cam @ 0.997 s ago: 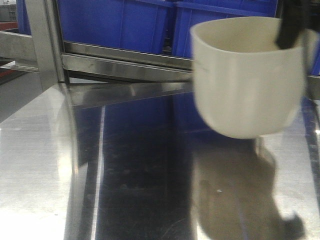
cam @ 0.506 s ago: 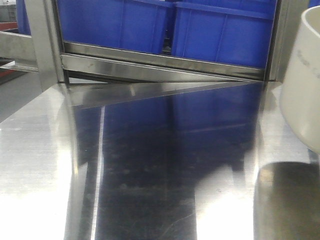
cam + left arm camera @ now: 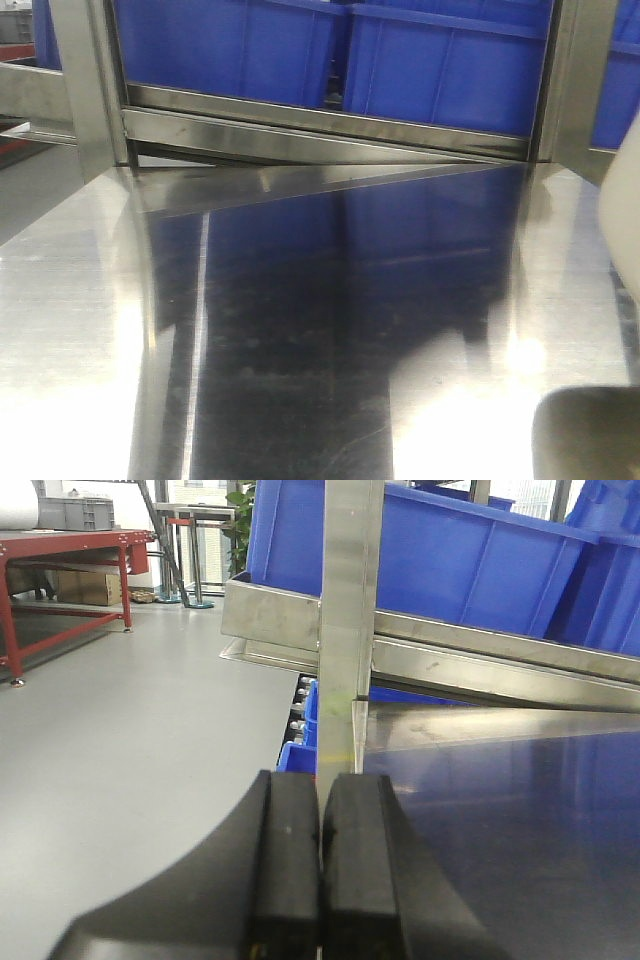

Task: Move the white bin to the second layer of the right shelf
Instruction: 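Turn the base away from the table holding the bin, then drive forward along the yellow floor line carrying the bin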

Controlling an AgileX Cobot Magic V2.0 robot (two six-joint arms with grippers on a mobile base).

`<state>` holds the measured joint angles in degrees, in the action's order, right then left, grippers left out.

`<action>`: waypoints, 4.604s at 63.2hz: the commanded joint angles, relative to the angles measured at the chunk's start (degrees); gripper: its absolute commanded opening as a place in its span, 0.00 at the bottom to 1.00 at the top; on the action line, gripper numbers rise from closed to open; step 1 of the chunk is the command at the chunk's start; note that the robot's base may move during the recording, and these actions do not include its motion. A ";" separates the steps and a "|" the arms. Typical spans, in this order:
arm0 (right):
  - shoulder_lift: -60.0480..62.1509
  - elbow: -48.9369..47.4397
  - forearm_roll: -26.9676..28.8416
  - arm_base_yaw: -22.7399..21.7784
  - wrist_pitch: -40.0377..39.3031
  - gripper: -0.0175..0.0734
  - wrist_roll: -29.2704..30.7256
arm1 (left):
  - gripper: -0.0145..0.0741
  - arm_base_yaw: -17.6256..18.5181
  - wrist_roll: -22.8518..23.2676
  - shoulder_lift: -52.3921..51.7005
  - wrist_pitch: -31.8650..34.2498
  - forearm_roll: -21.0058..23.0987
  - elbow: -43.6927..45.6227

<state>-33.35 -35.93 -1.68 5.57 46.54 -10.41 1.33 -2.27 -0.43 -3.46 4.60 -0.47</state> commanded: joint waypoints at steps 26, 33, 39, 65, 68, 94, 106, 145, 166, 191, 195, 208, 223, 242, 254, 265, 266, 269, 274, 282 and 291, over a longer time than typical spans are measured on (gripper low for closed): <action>0.67 -1.67 0.29 -0.21 -3.58 0.27 -0.32 | 0.26 0.36 0.30 -0.87 4.76 0.30 -1.56; 0.67 -1.67 0.29 -0.21 -3.58 0.27 -0.32 | 0.26 0.36 0.30 -0.87 4.76 0.30 -1.56; 0.67 -1.67 0.29 -0.21 -3.58 0.27 -0.32 | 0.26 0.36 0.30 -0.87 4.76 0.30 -1.56; 0.67 -1.67 0.29 -0.21 -3.58 0.27 -0.32 | 0.26 0.36 0.30 -0.87 4.76 0.30 -1.56; 0.67 -1.67 0.29 -0.21 -3.58 0.27 -0.32 | 0.26 0.36 0.30 -0.87 4.76 0.30 -1.56; 0.67 -1.67 0.24 -0.21 -3.59 0.27 -0.32 | 0.26 0.36 0.30 -0.87 4.76 0.30 -1.56; 0.67 -1.67 0.24 -0.21 -3.59 0.27 -0.32 | 0.26 0.36 0.30 -0.87 4.76 0.30 -1.56; 0.67 -1.67 0.24 -0.21 -3.59 0.27 -0.32 | 0.26 0.36 0.30 -0.87 4.76 0.30 -1.56; 0.67 -1.67 0.24 -0.21 -3.59 0.27 -0.32 | 0.26 0.36 0.30 -0.87 4.76 0.30 -1.56; 0.67 -1.67 0.24 -0.21 -3.59 0.27 -0.32 | 0.26 0.36 0.30 -0.87 4.76 0.30 -1.56; 0.67 -1.67 0.24 -0.21 -3.59 0.27 -0.32 | 0.26 0.36 0.30 -0.87 4.76 0.30 -1.56; 0.67 -1.67 0.24 -0.21 -3.59 0.27 -0.32 | 0.26 0.36 0.30 -0.87 4.76 0.30 -1.56; 0.67 -1.67 0.24 -0.21 -3.59 0.27 -0.32 | 0.26 0.36 0.30 -0.87 4.76 0.30 -1.56; 0.67 -1.67 0.24 -0.21 -3.59 0.27 -0.32 | 0.26 0.36 0.30 -0.87 4.76 0.30 -1.56; 0.67 -1.67 0.24 -0.21 -3.59 0.27 -0.32 | 0.26 0.36 0.30 -0.87 4.76 0.30 -1.56; 0.67 -1.67 0.24 -0.21 -3.52 0.27 -0.32 | 0.26 0.36 0.30 -0.87 4.76 0.30 -1.56; 0.67 -1.67 0.24 -0.21 -3.52 0.27 -0.32 | 0.26 0.36 0.30 -0.87 4.76 0.30 -1.56; 0.67 -1.67 0.24 -0.21 -3.52 0.27 -0.32 | 0.26 0.36 0.30 -0.87 4.76 0.30 -1.56; 0.67 -1.67 0.24 -0.21 -3.52 0.27 -0.32 | 0.26 0.36 0.30 -0.87 4.76 0.30 -1.56; 0.67 -1.67 0.24 -0.21 -3.46 0.27 -0.32 | 0.26 0.36 0.30 -0.87 4.76 0.30 -1.56; 0.67 -1.67 0.24 -0.21 -3.41 0.27 -0.32 | 0.26 0.36 0.30 -0.87 4.76 0.30 -1.56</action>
<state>-32.71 -35.93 -1.33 5.57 47.71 -10.64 1.33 -2.27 -0.43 -3.46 4.60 -0.47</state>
